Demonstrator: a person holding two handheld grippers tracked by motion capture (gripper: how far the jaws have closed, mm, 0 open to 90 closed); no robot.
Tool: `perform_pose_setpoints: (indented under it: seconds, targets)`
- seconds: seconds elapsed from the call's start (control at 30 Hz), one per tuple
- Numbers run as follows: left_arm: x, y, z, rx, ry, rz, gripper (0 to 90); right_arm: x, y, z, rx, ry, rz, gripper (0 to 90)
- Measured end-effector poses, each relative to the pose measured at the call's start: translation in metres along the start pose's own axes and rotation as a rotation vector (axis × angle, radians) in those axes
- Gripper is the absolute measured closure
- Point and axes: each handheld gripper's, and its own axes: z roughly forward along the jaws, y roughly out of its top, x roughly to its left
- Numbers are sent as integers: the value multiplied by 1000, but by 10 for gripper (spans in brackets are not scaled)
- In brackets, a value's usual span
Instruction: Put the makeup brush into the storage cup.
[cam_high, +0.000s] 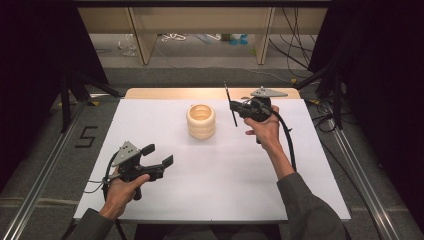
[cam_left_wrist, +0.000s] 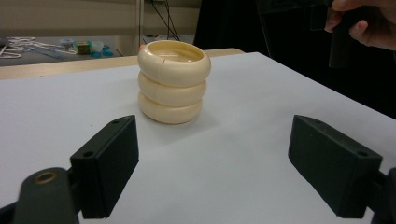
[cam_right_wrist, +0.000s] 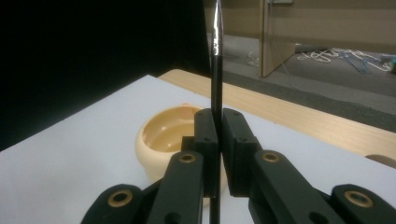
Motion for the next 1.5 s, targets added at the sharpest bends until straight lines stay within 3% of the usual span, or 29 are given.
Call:
perform_pose_setpoints:
  seconds: [0.6,0.67,0.73,0.8,1.17,1.2,1.43,1.5]
  targets:
    - [1,0,0,-10,-7,-3,156,16,19,33,-22,28,-34,857]
    - [0,0,-1,-1,1,-2,156,19,23,35,-19,34,-24,856]
    - [-1,-1,0,-4,-18,-27,156,19,24,39,-36,38,-14,857]
    - [0,0,-1,3,-2,-13,156,18,25,42,-34,37,-13,857]
    - [0,0,-1,-2,-2,-1,156,21,31,53,-46,34,-1,857]
    - [-4,-1,0,-2,-34,-75,156,21,30,54,-42,36,2,856]
    - [-3,-1,1,-10,-43,-60,155,21,30,59,-63,32,-6,857]
    - [-3,-1,1,-10,-45,-60,156,22,30,59,-64,40,15,857]
